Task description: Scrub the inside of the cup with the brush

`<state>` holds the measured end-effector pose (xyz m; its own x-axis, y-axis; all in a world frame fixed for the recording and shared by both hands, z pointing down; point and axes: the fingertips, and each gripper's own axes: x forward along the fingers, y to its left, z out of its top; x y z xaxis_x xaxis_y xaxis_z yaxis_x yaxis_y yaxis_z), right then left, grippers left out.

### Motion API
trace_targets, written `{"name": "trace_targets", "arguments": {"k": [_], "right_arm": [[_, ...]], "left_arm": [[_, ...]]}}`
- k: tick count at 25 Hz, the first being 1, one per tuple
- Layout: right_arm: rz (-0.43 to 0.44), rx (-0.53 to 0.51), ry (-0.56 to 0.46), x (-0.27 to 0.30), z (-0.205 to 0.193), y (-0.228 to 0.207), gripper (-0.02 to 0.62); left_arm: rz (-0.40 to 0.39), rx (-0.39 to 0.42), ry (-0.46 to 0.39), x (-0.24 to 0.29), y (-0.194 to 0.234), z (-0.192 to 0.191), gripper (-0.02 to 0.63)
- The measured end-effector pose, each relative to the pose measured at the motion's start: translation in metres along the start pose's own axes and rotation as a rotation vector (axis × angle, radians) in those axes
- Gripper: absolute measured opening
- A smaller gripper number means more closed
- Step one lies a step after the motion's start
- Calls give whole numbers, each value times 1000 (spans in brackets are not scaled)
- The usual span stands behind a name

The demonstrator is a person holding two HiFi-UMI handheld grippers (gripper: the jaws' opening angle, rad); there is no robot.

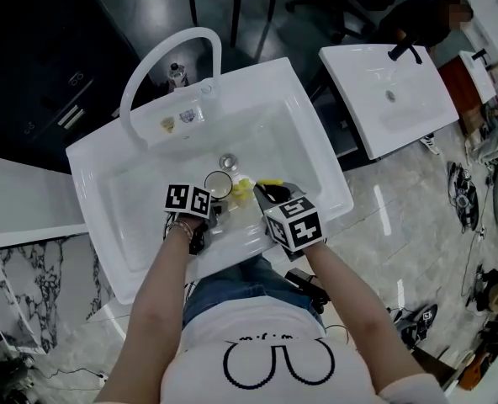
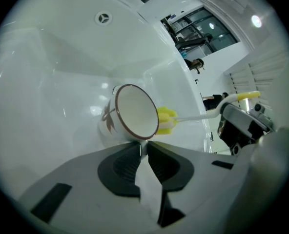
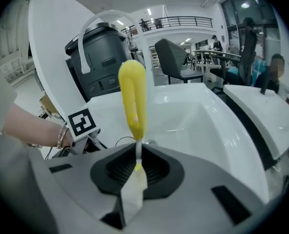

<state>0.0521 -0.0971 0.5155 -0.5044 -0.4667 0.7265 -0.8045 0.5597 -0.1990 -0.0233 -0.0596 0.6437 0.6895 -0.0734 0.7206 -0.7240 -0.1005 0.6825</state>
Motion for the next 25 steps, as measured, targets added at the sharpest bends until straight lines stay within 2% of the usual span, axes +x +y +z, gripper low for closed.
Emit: {"name": "trace_targets", "arguments": {"k": [3,5,9,14,16,18,19,21,23,25], "right_arm": [[-14,19,-43,-20,9,-6,41],[-28,43,-80,-34,17,-10,41],[-58,81,-161,-63,32,-17,41],[-97,91,-252,-84,52,-18,41],[-107,90,-284,-88,58,-15,41],[-120,85,-311,-92,63,-10,41],[-127,80,-322,-94,64,-8,41],[-134,63,-343,-98,66,-1,41],[-135,39,-365,-102,68,7,41],[-136,14,-389,-106,70,15,41]], "left_arm": [[50,-5,-27,-3,6,4,76],[79,-19,-39,-5,10,5,109],[74,-60,-66,-11,9,9,209],[103,3,-191,-41,0,27,255],[142,83,-270,-62,-4,36,255],[196,213,-364,-87,-12,47,251],[223,291,-412,-100,-18,51,212],[266,453,-497,-124,-34,57,17],[294,593,-559,-142,-49,59,15],[315,672,-621,-160,-59,60,15]]}}
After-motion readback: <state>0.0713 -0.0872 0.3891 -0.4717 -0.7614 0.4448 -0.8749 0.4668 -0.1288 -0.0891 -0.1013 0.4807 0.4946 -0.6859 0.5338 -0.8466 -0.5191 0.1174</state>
